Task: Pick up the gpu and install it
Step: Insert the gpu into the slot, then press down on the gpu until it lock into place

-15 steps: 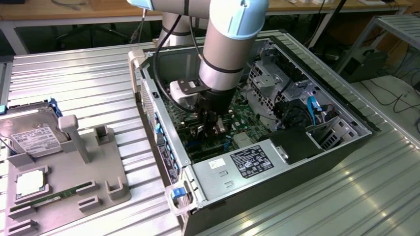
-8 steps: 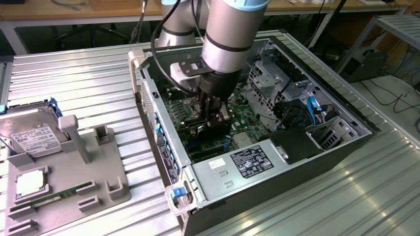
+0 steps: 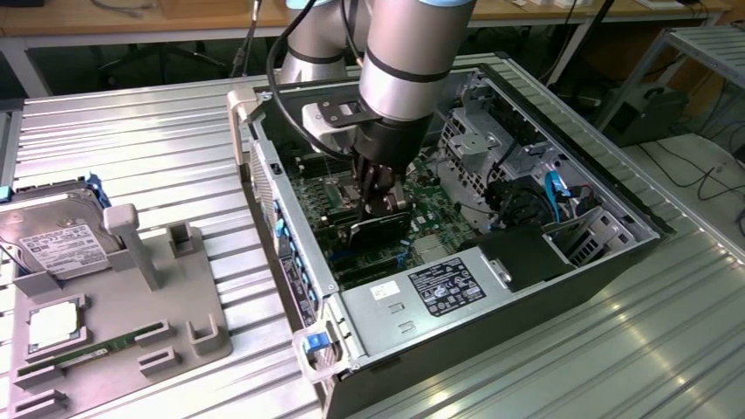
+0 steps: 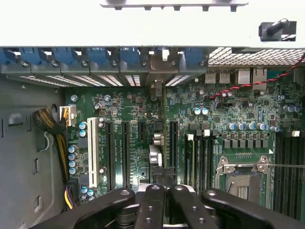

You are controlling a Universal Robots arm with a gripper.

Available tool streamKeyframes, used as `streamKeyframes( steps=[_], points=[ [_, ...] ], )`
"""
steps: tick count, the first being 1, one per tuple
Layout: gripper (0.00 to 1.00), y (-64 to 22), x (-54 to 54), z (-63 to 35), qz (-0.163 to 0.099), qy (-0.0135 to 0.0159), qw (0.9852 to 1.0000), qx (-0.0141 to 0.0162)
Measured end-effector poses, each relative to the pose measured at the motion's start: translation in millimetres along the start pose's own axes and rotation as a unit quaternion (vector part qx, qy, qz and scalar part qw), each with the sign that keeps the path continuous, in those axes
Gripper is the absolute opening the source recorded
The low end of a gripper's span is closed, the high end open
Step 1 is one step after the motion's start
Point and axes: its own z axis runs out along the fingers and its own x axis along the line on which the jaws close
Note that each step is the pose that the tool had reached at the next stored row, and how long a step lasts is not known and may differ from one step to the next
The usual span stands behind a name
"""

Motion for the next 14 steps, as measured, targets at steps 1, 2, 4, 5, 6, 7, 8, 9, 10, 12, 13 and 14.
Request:
streamKeyframes(
  steps=[1, 2, 4, 5, 6, 7, 8, 9, 10, 12, 13, 14],
  points=[
    [0.11, 0.0, 0.0, 0.0, 0.0, 0.0, 1.0, 0.0],
    [0.11, 0.0, 0.0, 0.0, 0.0, 0.0, 1.0, 0.0],
    [0.11, 0.0, 0.0, 0.0, 0.0, 0.0, 1.0, 0.0],
    [0.11, 0.0, 0.0, 0.0, 0.0, 0.0, 1.0, 0.0],
    [0.11, 0.0, 0.0, 0.0, 0.0, 0.0, 1.0, 0.0],
    [0.11, 0.0, 0.0, 0.0, 0.0, 0.0, 1.0, 0.0],
    [0.11, 0.0, 0.0, 0.0, 0.0, 0.0, 1.0, 0.0],
    [0.11, 0.0, 0.0, 0.0, 0.0, 0.0, 1.0, 0.0],
    [0.11, 0.0, 0.0, 0.0, 0.0, 0.0, 1.0, 0.0],
    [0.11, 0.0, 0.0, 0.0, 0.0, 0.0001, 1.0, 0.0],
    [0.11, 0.6, 0.0, -0.1, 0.0, 0.0001, 1.0, 0.0],
    [0.11, 1.3, 0.0, -0.1, 0.0, 0.0001, 1.0, 0.0]
  ],
)
